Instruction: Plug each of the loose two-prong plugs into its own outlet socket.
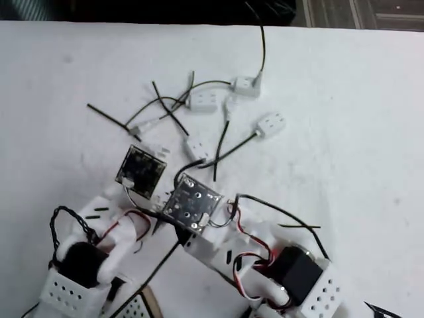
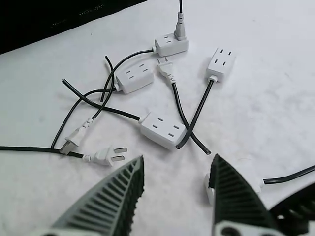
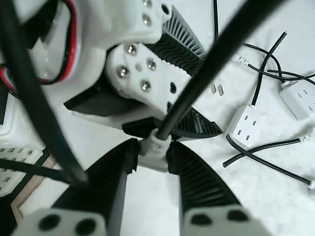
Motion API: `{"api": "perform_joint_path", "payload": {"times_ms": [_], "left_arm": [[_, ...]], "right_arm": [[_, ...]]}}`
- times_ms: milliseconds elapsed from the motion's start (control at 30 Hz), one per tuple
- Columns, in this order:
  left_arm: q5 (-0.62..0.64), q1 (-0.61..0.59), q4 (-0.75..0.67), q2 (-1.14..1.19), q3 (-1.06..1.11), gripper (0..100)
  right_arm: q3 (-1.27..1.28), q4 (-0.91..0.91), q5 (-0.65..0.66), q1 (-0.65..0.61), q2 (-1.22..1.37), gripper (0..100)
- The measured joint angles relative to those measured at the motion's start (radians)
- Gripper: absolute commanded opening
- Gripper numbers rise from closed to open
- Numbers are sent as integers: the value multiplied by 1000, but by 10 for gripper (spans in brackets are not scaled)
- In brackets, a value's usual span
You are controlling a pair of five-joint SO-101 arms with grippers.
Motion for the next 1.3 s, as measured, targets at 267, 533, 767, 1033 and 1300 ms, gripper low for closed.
{"api": "perform_joint_path", "payload": {"times_ms": [267, 533, 767, 1033, 1300], "left_arm": [[34, -218, 40, 0, -68, 226], [69, -405, 133, -5, -106, 226], [-86, -367, 104, 0, 54, 226], [-160, -203, 71, 0, 166, 225], [-161, -80, 83, 11, 140, 72]], "right_arm": [[8, -2, 49, 63, 9, 17], [72, -40, 121, 176, 18, 17], [72, -46, 120, 382, -11, 17], [72, -46, 81, 546, -44, 17], [72, -46, 51, 697, -44, 17]]}}
